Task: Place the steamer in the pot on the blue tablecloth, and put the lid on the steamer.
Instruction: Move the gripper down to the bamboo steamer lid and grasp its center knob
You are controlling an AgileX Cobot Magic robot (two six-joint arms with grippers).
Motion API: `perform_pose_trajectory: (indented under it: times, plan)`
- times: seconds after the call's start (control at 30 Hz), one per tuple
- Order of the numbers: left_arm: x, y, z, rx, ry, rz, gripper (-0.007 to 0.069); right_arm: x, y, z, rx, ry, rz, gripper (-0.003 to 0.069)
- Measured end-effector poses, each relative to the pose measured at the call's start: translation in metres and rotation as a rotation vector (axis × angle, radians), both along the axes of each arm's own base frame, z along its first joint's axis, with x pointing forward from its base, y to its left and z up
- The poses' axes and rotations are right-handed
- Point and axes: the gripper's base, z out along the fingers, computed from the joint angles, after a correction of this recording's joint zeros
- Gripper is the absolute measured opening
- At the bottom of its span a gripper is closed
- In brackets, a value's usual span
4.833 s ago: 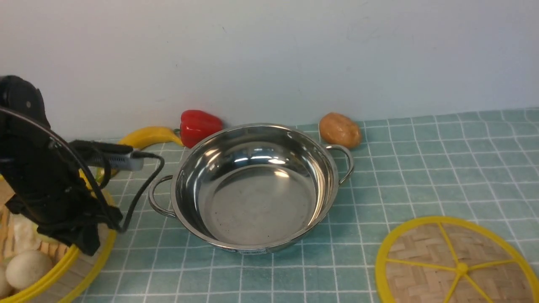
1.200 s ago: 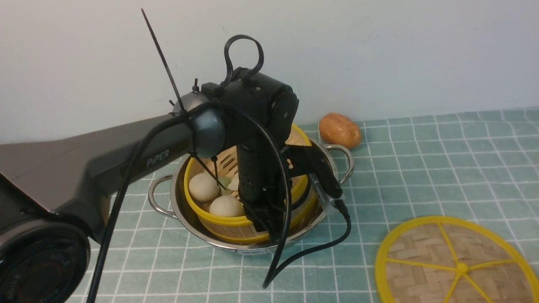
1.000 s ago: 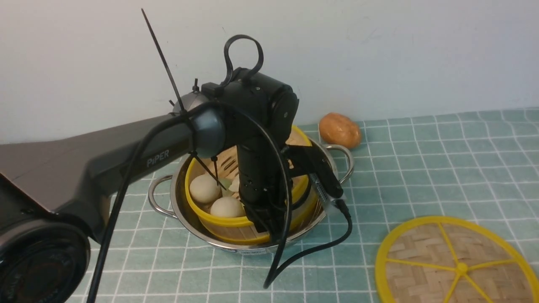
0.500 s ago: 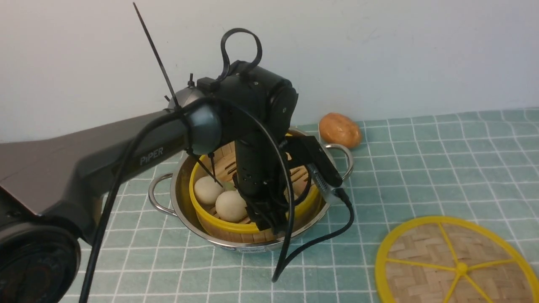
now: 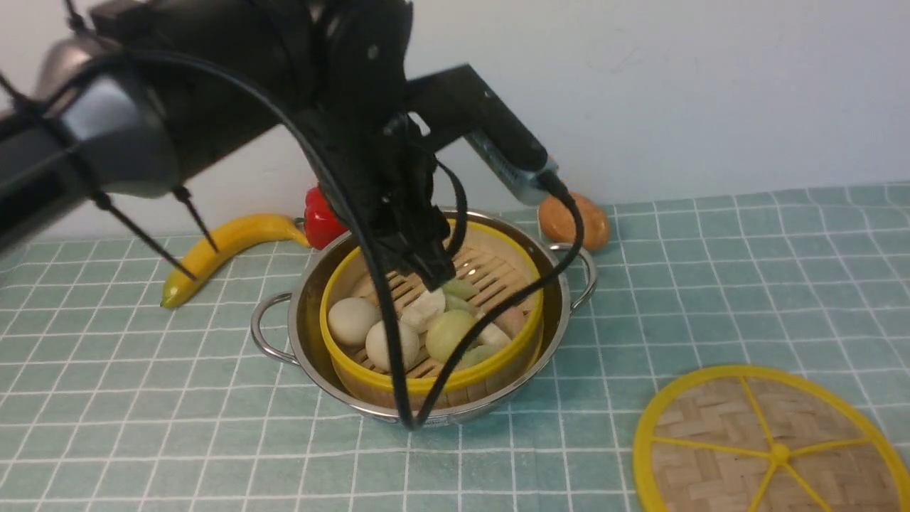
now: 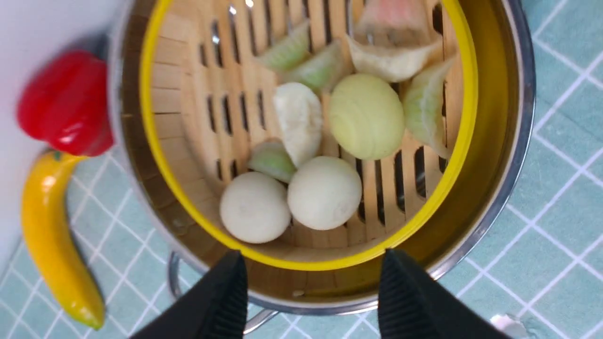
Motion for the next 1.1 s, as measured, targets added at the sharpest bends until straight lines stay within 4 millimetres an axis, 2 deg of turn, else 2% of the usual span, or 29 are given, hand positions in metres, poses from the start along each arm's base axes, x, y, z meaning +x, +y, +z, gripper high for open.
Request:
perform_pose_trajectory:
  times: [0.2, 0.53, 0.63, 0.7, 0.73, 0.8, 0.83, 0.9, 0.93, 1.0, 1.07, 1.1]
  plan:
    - [-0.011, 0.008, 0.02, -0.03, -0.048, 0.001, 0.0356, 0.0, 0.0, 0.0, 0.0, 0.0, 0.0, 0.024]
    - [-0.012, 0.009, 0.023, -0.034, -0.061, -0.001, 0.0356, 0.0, 0.0, 0.0, 0.0, 0.0, 0.0, 0.024]
    - [-0.017, 0.009, 0.035, -0.117, -0.123, -0.014, 0.0356, 0.0, 0.0, 0.0, 0.0, 0.0, 0.0, 0.024]
    - [-0.028, 0.015, 0.053, -0.224, -0.207, -0.026, 0.0356, 0.0, 0.0, 0.0, 0.0, 0.0, 0.0, 0.024]
    - [-0.03, 0.016, 0.053, -0.235, -0.209, -0.027, 0.0356, 0.0, 0.0, 0.0, 0.0, 0.0, 0.0, 0.024]
    - [-0.044, 0.033, 0.071, -0.346, -0.316, -0.018, 0.0356, 0.0, 0.0, 0.0, 0.0, 0.0, 0.0, 0.024]
    - [-0.054, 0.05, 0.081, -0.427, -0.404, 0.007, 0.0356, 0.0, 0.0, 0.0, 0.0, 0.0, 0.0, 0.024]
    - [-0.07, 0.08, 0.086, -0.534, -0.521, 0.073, 0.0356, 0.0, 0.0, 0.0, 0.0, 0.0, 0.0, 0.024]
    - [-0.071, 0.082, 0.082, -0.549, -0.527, 0.082, 0.0356, 0.0, 0.0, 0.0, 0.0, 0.0, 0.0, 0.024]
    - [-0.093, 0.12, 0.073, -0.622, -0.624, 0.204, 0.0356, 0.0, 0.0, 0.0, 0.0, 0.0, 0.0, 0.024]
    - [-0.116, 0.147, 0.052, -0.656, -0.671, 0.32, 0.0356, 0.0, 0.0, 0.0, 0.0, 0.0, 0.0, 0.024]
    - [-0.131, 0.16, 0.033, -0.662, -0.678, 0.391, 0.0356, 0.0, 0.0, 0.0, 0.0, 0.0, 0.0, 0.024]
